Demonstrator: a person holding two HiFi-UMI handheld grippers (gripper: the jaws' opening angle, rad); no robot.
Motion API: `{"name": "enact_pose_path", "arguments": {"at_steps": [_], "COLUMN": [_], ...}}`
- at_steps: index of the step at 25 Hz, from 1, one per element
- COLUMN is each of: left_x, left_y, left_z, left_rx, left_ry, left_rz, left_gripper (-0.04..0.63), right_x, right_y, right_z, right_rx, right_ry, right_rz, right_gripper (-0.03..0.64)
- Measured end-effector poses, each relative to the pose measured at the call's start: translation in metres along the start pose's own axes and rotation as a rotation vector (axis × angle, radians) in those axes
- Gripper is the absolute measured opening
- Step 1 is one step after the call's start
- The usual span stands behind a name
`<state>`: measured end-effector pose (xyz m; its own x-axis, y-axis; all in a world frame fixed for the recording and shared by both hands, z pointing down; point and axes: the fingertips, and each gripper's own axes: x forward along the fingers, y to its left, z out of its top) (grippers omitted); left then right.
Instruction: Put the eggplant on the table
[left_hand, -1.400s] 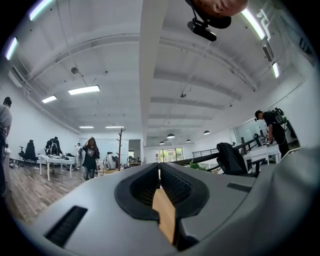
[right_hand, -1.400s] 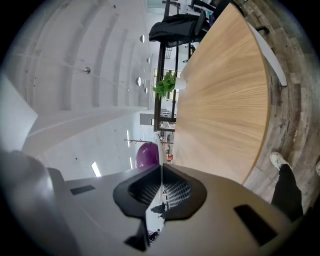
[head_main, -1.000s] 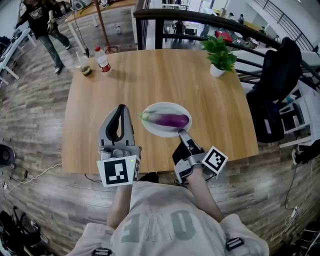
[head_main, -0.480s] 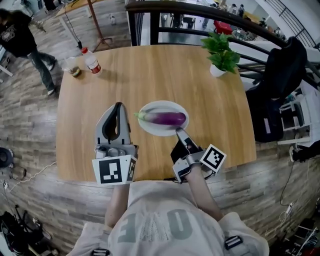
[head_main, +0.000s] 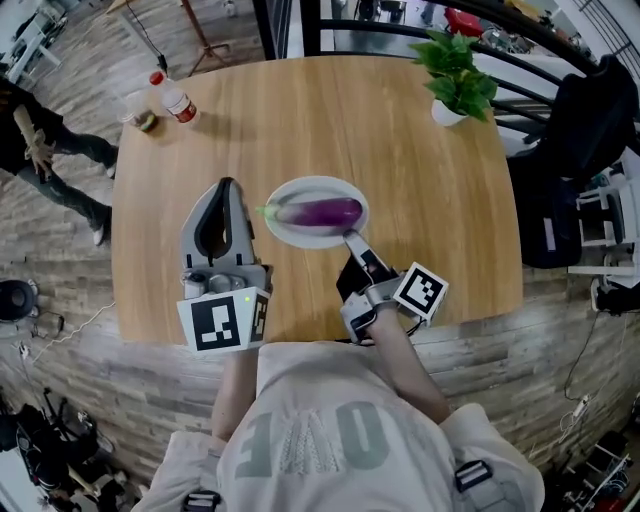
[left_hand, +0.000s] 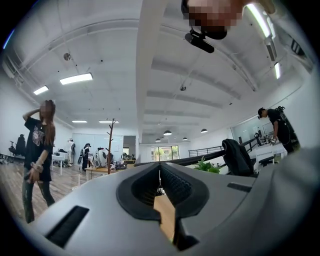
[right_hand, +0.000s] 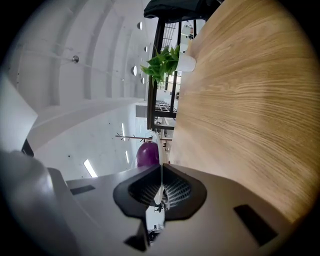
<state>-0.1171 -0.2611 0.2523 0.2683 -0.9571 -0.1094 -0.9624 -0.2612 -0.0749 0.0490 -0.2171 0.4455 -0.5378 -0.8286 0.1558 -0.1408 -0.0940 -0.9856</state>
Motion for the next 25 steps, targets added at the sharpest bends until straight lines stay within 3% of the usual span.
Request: {"name": "enact_pose_path", "arguments": {"at_steps": [15,25], "left_x": [0.015,0.028], "left_y": [0.024,0.023], "left_z": [-0.039,-0.058], "left_rx": [-0.004,-0.001], "left_ry": [0.096,0.139], "left_rz": [0.048,0.029], "left_gripper": [0.009,0.009], "right_x": [0.026,0.038], "right_y": [-0.07,-0.111], "right_z": [0.016,0.006], "right_rx": [0.02,0.098], "right_ry": [0.008,0.041], "right_rz": [-0.129,-0.184], "right_gripper": [0.026,0.026]}}
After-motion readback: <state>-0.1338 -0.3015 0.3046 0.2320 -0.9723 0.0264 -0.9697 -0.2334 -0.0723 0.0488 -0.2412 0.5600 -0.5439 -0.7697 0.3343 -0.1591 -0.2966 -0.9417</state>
